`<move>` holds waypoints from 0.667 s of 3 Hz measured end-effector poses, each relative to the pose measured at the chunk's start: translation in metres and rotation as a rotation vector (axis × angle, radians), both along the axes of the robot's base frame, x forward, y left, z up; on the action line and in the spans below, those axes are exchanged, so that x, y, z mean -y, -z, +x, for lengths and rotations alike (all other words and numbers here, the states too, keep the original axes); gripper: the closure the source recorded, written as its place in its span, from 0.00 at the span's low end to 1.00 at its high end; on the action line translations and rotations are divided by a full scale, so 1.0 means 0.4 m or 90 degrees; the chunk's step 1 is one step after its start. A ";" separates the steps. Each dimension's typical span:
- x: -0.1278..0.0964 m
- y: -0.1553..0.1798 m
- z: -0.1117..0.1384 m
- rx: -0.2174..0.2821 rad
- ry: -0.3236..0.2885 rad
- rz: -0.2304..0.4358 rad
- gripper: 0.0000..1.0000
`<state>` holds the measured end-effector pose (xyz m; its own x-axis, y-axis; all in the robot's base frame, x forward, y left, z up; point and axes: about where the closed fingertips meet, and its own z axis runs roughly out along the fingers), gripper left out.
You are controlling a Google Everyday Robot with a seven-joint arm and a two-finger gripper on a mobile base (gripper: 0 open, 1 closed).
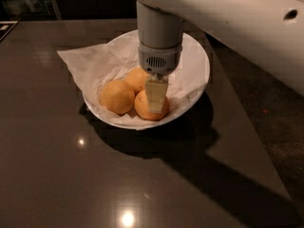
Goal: Pick orange from white bowl
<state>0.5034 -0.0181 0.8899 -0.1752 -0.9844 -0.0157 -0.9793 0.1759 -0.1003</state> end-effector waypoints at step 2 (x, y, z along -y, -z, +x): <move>-0.001 0.028 0.005 -0.025 -0.003 0.005 0.35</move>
Offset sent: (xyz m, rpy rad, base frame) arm -0.0052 -0.0078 -0.0170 -0.0143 0.0963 0.0049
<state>0.5052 -0.0179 0.8786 -0.1713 -0.9851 -0.0168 -0.9832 0.1720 -0.0605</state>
